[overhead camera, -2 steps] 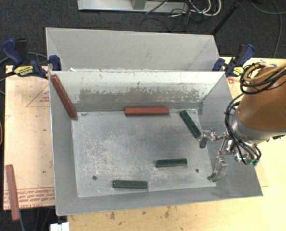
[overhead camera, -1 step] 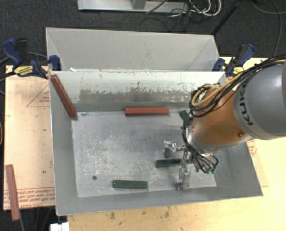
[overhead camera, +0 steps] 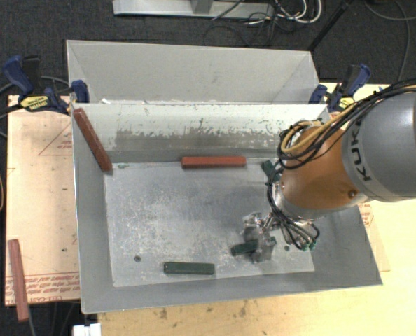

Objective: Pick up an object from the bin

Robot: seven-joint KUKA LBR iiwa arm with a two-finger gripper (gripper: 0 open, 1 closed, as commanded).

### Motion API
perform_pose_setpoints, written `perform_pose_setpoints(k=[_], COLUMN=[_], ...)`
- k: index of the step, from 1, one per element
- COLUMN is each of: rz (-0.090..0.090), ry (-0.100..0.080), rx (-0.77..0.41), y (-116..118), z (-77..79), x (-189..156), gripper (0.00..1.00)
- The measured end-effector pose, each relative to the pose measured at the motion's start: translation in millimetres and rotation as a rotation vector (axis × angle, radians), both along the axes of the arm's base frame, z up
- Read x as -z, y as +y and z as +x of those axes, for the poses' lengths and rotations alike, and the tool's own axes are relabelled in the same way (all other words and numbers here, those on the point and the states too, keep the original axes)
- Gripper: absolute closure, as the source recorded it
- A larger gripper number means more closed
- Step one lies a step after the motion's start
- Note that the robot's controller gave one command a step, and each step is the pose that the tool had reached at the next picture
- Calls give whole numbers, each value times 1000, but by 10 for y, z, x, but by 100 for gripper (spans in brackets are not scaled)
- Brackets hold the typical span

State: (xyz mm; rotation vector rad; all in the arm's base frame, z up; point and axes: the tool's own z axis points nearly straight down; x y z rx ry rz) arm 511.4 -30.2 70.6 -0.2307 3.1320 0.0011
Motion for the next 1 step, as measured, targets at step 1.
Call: perform_pose_setpoints(k=[1], rz=[-1], ry=[-11], rx=[-13], y=[66], z=[113], x=[-1840], gripper=[100])
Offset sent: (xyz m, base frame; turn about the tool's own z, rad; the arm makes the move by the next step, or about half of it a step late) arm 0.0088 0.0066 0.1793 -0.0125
